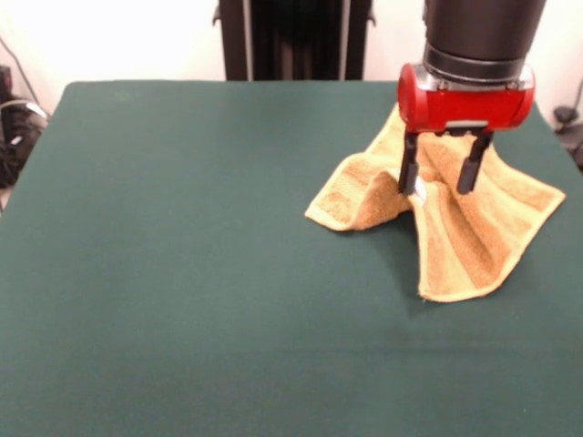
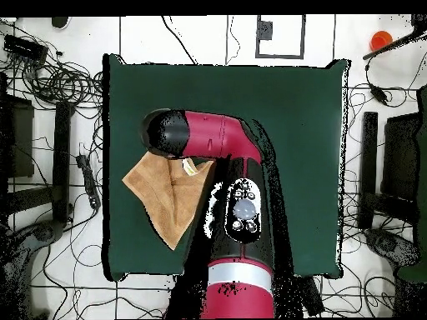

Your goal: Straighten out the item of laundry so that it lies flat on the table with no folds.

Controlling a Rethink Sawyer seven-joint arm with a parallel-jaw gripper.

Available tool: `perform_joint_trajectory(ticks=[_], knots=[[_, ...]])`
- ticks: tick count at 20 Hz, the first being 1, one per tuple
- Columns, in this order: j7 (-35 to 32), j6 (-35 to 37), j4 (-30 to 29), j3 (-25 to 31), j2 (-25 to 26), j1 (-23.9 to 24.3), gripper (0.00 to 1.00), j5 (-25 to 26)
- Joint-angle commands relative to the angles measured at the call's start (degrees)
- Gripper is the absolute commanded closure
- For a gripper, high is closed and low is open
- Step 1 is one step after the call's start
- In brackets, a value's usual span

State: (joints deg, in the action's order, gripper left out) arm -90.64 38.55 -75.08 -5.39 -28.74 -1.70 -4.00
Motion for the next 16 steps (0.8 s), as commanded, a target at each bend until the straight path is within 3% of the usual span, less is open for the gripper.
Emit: perform_joint_trajectory(ticks=[1, 16], knots=[[-0.9, 6.1, -2.3, 5.8, 1.7, 0.4, 0.00, 1.9], [-0.1, 3.2, -2.4, 6.7, 3.2, 1.2, 0.00, 4.3]])
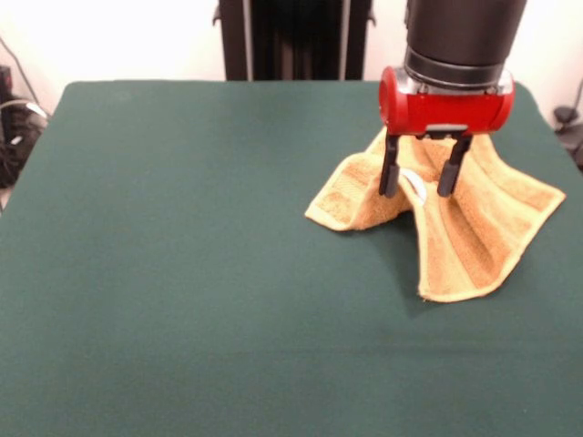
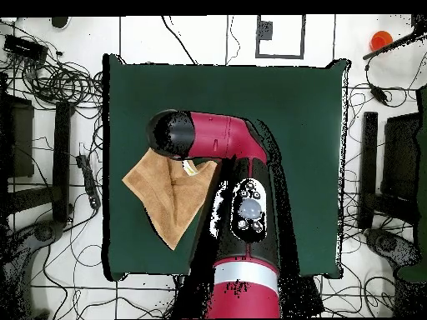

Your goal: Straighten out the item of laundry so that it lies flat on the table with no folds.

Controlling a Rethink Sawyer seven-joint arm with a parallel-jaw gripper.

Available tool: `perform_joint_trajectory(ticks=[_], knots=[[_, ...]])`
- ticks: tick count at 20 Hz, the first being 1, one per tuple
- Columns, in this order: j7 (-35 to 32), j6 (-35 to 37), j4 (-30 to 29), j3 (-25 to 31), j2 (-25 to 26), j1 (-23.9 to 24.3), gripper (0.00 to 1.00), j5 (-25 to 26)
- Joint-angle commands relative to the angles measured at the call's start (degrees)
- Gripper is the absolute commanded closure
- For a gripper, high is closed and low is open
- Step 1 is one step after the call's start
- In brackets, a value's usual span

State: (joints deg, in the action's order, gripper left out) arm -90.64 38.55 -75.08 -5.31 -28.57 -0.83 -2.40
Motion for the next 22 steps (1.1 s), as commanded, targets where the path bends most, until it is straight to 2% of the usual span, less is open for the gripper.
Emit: perform_joint_trajectory(ticks=[1, 22], knots=[[0.0, 3.1, -2.3, 6.6, 3.2, 0.3, 0.00, 2.7], [0.7, 1.3, -2.6, 6.6, 4.9, 0.6, 0.00, 3.8]])
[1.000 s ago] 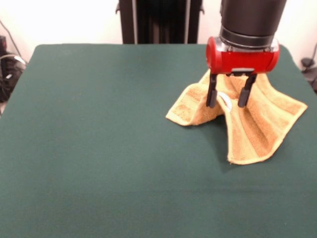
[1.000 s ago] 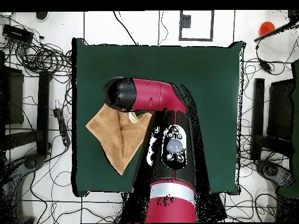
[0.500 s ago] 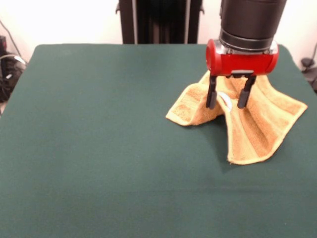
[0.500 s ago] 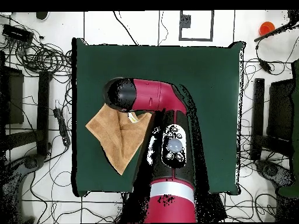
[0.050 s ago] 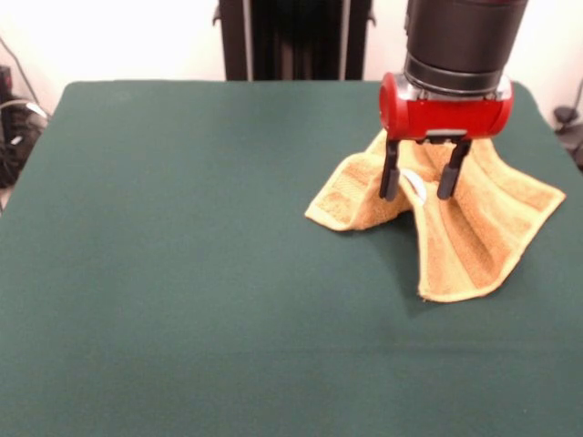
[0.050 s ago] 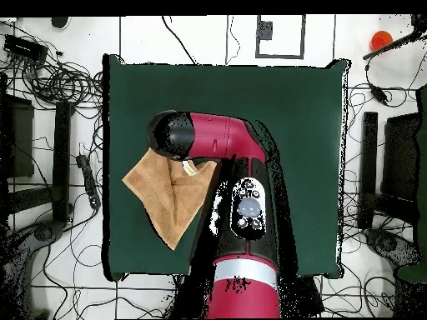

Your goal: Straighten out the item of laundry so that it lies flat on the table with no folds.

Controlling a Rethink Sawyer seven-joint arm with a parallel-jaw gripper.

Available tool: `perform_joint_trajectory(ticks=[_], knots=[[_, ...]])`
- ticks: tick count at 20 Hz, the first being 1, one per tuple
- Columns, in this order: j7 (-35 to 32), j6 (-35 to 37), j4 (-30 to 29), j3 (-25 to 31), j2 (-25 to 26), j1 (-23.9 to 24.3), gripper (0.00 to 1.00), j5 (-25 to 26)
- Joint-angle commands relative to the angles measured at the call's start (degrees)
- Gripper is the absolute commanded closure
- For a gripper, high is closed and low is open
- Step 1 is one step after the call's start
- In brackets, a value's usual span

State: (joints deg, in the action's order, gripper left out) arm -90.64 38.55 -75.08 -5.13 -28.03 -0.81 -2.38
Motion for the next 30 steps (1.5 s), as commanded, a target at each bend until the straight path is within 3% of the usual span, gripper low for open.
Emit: perform_joint_trajectory(ticks=[1, 30], knots=[[0.8, 1.2, -2.7, 6.5, 4.4, 0.7, 0.00, 3.8], [0.1, 0.5, -2.5, 9.8, 6.3, 3.2, 0.00, 6.5]])
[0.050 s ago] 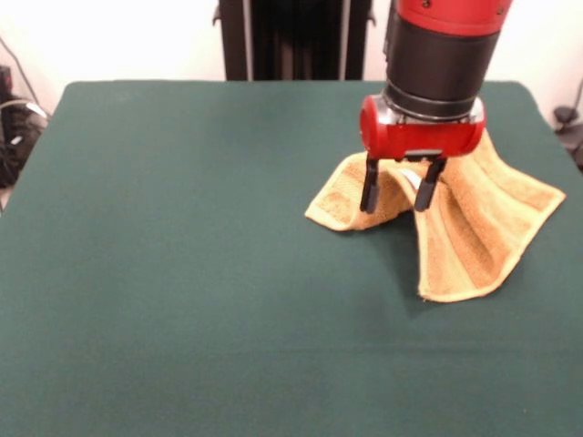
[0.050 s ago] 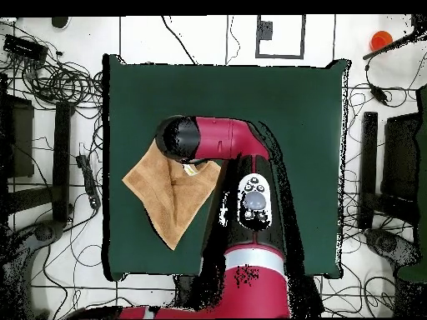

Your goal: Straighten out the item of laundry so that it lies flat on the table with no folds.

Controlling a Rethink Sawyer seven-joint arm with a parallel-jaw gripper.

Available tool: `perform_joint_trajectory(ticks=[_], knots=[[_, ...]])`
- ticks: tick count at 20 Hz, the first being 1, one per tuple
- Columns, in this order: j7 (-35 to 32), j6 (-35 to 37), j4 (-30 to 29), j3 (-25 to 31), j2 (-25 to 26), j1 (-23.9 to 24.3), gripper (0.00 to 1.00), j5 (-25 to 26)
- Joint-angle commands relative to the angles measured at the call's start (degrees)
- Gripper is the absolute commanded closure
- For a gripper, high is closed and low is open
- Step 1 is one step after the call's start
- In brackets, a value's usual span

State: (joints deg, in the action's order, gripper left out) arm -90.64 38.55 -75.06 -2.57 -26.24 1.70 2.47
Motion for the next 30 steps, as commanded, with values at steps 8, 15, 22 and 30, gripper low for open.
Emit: perform_joint_trajectory(ticks=[8, 15, 22, 30], knots=[[-0.1, 0.7, -3.3, 9.3, 4.6, 1.7, 0.00, 0.7], [-1.2, 1.4, -4.2, 10.5, 3.5, 2.1, 0.00, -0.5], [-2.1, 1.2, -5.6, 12.2, 2.7, 3.2, 0.00, -1.1], [-2.5, 1.6, -5.3, 12.1, 3.1, 3.2, 0.00, 0.3]])
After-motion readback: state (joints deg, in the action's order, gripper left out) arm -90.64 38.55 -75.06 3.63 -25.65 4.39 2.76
